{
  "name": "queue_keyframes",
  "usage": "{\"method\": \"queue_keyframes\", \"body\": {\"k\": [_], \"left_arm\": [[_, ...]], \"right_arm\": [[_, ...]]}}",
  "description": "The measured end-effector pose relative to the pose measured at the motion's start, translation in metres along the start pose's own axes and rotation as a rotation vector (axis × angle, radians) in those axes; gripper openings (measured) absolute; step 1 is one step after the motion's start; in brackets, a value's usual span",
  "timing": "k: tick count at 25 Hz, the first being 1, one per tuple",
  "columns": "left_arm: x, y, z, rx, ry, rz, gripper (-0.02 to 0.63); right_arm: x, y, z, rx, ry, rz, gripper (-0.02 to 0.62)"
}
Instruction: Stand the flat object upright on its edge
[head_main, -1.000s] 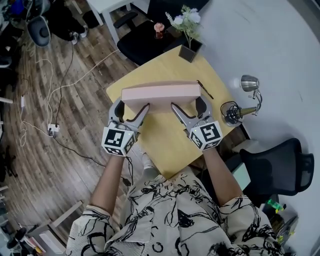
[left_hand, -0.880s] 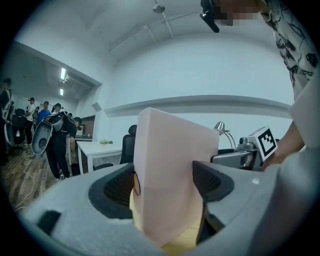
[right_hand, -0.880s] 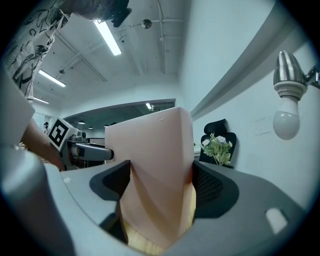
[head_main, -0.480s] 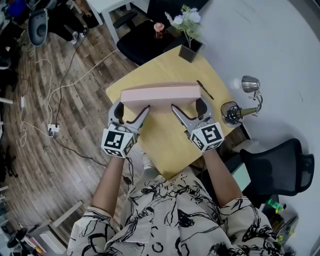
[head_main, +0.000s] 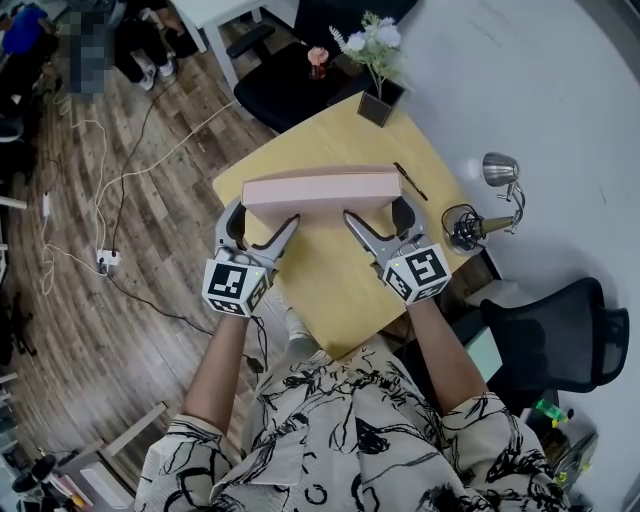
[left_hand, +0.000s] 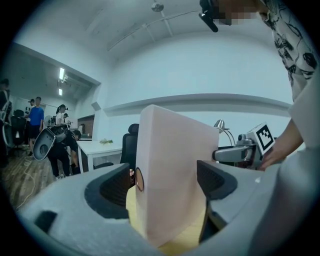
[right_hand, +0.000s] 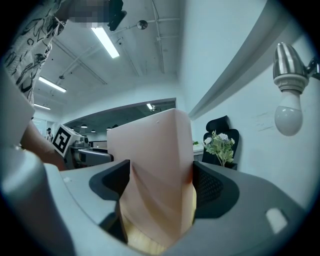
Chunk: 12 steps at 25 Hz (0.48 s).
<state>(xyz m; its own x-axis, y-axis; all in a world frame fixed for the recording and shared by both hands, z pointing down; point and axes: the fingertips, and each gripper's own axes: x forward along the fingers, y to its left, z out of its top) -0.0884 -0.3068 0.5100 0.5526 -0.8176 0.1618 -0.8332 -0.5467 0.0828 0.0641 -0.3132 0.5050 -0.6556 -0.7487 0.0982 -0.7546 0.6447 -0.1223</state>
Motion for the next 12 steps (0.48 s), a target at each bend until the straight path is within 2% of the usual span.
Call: {"method": "queue_keyframes", "body": {"k": [12], "left_arm": [[0.0018, 0.0003, 0.0022, -0.022, -0.002, 0.002, 0.426]], "right_arm": [[-0.0014, -0.0042, 0.0007, 0.011, 0.015, -0.003, 0.416]]}}
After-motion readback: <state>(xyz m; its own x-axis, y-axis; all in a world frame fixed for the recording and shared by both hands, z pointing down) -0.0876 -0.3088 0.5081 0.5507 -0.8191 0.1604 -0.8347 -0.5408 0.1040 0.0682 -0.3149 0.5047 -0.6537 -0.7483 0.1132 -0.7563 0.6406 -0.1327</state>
